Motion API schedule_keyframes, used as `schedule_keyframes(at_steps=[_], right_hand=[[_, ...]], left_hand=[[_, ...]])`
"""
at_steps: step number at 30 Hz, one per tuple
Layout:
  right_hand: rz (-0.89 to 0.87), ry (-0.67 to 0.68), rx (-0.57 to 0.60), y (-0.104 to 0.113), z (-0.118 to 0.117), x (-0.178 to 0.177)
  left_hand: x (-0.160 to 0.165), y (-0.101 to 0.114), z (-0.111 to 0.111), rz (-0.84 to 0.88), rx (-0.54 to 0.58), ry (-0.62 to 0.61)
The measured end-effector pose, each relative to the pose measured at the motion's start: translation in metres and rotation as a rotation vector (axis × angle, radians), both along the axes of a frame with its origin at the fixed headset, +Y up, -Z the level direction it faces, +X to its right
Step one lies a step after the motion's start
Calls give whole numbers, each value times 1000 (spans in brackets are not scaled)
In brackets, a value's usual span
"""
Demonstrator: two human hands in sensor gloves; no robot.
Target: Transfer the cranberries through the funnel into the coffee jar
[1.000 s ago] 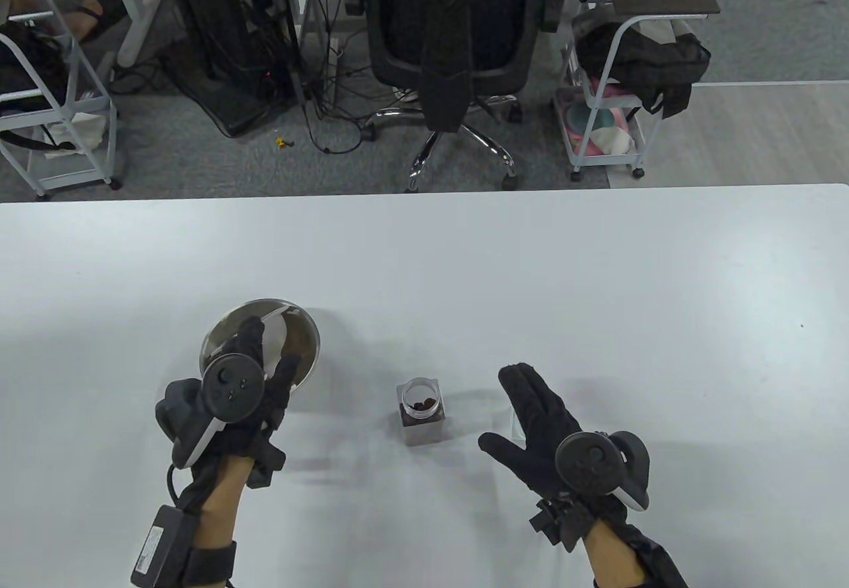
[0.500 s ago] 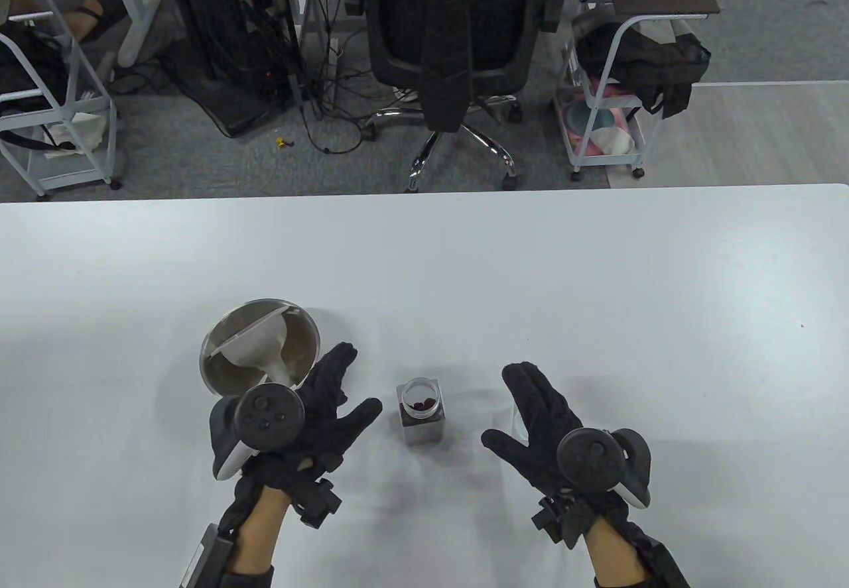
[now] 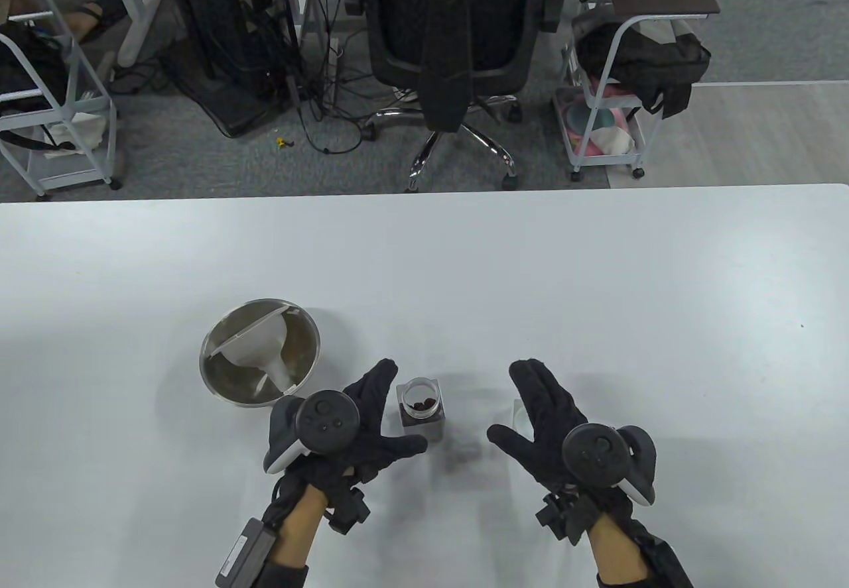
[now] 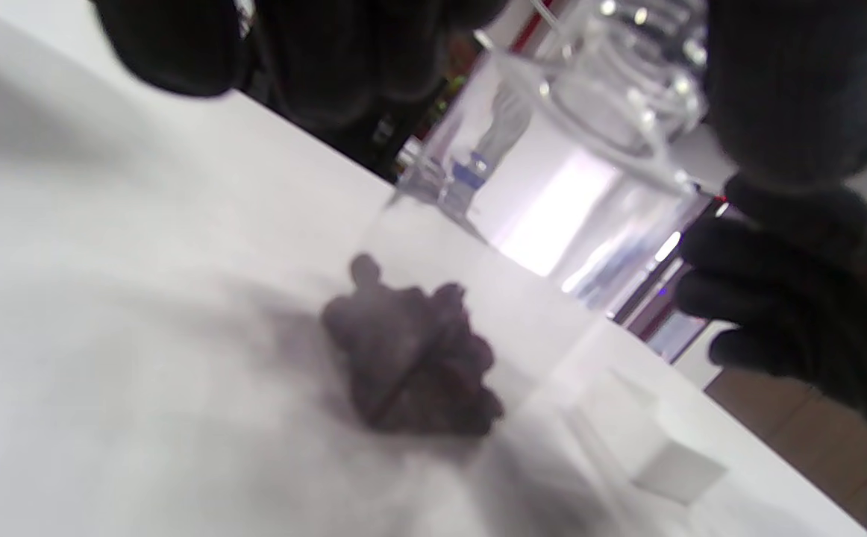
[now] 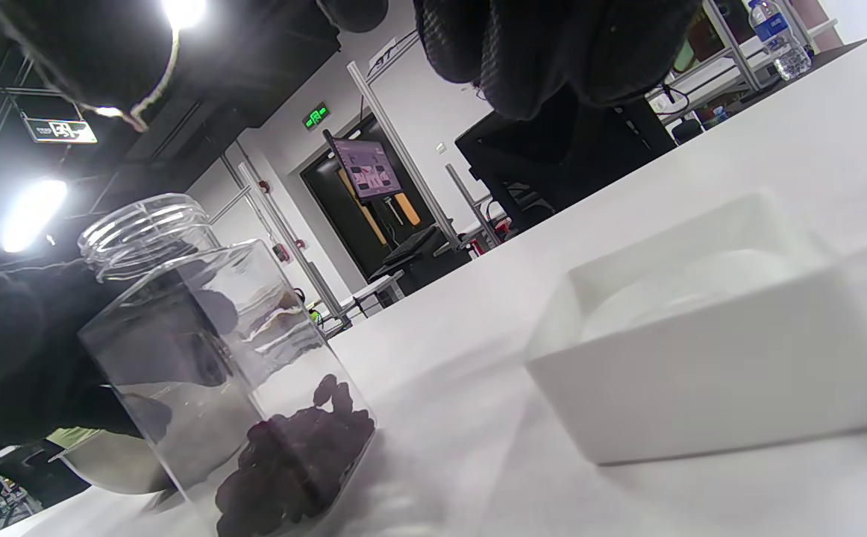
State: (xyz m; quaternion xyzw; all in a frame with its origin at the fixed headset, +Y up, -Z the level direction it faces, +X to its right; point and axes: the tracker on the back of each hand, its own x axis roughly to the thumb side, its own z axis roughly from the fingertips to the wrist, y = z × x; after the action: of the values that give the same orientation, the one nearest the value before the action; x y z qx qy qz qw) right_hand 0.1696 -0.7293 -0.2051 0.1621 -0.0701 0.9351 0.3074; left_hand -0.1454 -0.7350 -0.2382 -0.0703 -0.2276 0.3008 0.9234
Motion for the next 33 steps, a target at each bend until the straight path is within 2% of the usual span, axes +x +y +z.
schedule_keyframes(at_steps=[12,16,27,33], right_hand=[[38,-68,-54,-10,-9,17],[138,-45,-118,-18,-14,16],[405,23,-188,-31,-22,-1],[485,39,-227,-39,-28,-7]], left_hand=[[8,-6,-7,32,17,29],[8,-6,-7,34,14,12],[7,-8,-1,33,35,2],[5,-10,1,43,34,0]])
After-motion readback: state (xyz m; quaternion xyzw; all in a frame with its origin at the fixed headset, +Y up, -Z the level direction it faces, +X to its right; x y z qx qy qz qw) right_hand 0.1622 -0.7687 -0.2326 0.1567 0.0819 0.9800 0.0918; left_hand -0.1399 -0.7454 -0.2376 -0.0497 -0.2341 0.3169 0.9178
